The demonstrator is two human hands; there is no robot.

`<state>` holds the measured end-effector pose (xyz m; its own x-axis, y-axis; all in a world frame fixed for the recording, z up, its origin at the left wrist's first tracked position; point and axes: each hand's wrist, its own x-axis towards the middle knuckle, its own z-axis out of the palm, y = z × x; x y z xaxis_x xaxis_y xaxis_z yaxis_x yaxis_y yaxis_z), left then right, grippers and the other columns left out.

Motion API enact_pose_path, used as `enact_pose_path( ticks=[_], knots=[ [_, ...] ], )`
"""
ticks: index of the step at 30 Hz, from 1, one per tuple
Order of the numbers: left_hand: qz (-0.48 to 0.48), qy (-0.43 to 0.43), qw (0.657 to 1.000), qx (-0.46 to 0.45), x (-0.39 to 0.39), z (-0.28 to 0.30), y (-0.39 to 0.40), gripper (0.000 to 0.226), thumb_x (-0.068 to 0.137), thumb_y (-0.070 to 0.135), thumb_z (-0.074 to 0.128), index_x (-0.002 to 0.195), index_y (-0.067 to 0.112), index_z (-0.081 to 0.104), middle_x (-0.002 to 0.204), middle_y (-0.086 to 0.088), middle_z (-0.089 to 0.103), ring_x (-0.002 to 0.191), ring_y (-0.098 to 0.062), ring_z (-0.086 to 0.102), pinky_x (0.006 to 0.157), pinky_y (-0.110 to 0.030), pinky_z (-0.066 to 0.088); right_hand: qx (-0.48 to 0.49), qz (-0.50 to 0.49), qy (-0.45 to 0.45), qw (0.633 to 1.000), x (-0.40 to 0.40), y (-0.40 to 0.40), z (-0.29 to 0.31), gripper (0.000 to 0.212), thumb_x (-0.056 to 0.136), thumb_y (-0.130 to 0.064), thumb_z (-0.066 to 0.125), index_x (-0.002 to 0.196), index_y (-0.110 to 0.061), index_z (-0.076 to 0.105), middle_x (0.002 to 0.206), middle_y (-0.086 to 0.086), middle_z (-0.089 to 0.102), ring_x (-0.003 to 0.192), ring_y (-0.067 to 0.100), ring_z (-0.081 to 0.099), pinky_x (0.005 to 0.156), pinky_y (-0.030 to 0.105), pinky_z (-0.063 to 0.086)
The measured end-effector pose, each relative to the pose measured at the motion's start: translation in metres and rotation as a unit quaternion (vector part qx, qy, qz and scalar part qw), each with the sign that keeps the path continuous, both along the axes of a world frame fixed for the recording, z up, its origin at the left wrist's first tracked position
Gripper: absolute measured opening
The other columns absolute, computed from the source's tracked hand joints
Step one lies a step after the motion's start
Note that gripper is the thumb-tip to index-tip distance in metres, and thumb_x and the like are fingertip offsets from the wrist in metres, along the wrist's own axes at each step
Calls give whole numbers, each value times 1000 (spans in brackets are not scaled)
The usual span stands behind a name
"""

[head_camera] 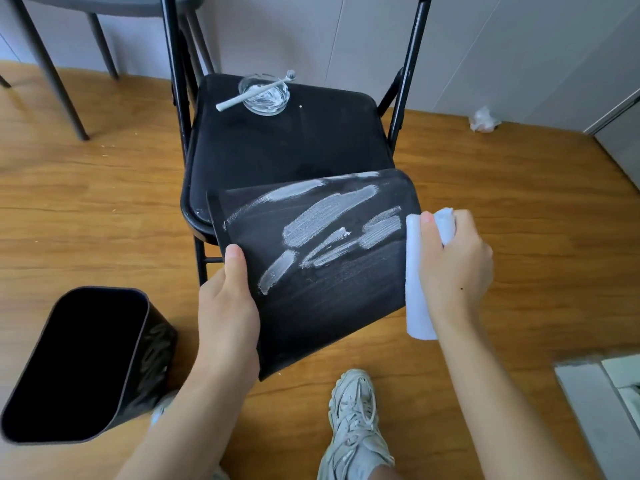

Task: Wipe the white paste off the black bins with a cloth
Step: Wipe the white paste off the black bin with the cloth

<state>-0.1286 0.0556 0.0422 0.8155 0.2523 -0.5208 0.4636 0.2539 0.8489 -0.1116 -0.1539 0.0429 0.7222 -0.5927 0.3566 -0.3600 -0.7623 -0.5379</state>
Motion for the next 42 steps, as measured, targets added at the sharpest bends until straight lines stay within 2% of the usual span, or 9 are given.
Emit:
enact_pose_path(
  ticks=[6,11,14,20,26,32,34,38,42],
  knots=[
    [15,-8,1000,18,1,-2,-2,48,102,49,38,77,15,60,81,3,64,80,-14,60,76,-33,48,-63,63,5,996,6,28,1,23,91,-42,47,88,-20,53,72,-6,58,63,17,50,56,27,36],
    [22,-8,999,41,3,-6,7,48,100,52,41,87,10,59,84,-7,52,79,-22,50,74,-37,41,-158,203,-1,966,-13,56,-5,27,86,-34,57,70,-16,45,60,-10,38,51,13,30,45,12,17],
    [18,-11,999,32,1,-1,9,48,101,50,41,79,10,59,83,-3,61,79,-18,57,74,-35,46,-125,160,20,979,-5,42,1,25,84,-34,60,73,-16,48,62,-5,46,55,23,39,50,26,32],
    [17,-2,1000,15,4,-3,7,49,101,50,40,81,11,61,82,0,62,81,-18,58,77,-35,49,-120,70,-6,990,17,7,7,28,94,-39,49,86,-12,52,69,-1,47,61,24,40,58,29,25],
    [11,0,1000,27,5,-2,10,50,101,51,40,82,8,55,85,-1,60,80,-18,56,75,-35,44,-172,228,-18,958,-19,36,-10,31,87,-27,58,67,-19,36,55,-8,30,45,13,24,44,18,13],
    [12,2,1000,8,8,-4,10,41,100,51,42,87,16,58,88,-4,56,82,-20,53,77,-36,45,-146,127,15,981,19,5,11,30,94,-40,51,83,-12,53,65,-3,46,59,28,49,52,26,27],
    [13,0,1000,10,10,-4,9,44,101,51,41,86,13,58,86,-3,58,80,-19,54,76,-35,46,-142,112,17,983,14,9,10,26,93,-37,54,79,-15,50,62,-4,44,55,25,45,53,27,27],
    [10,0,1000,26,10,-4,11,42,100,52,41,90,15,58,88,-5,55,82,-20,53,76,-37,44,-155,225,8,962,-29,37,-3,38,80,-18,65,62,-17,31,51,-7,23,42,13,21,41,18,15],
    [9,-4,999,38,9,-6,15,37,99,52,44,89,19,56,89,-3,54,82,-20,51,76,-38,43,-196,246,3,949,-29,27,-10,27,79,-24,63,61,-11,47,52,-1,43,45,21,32,43,19,21]
  ],
)
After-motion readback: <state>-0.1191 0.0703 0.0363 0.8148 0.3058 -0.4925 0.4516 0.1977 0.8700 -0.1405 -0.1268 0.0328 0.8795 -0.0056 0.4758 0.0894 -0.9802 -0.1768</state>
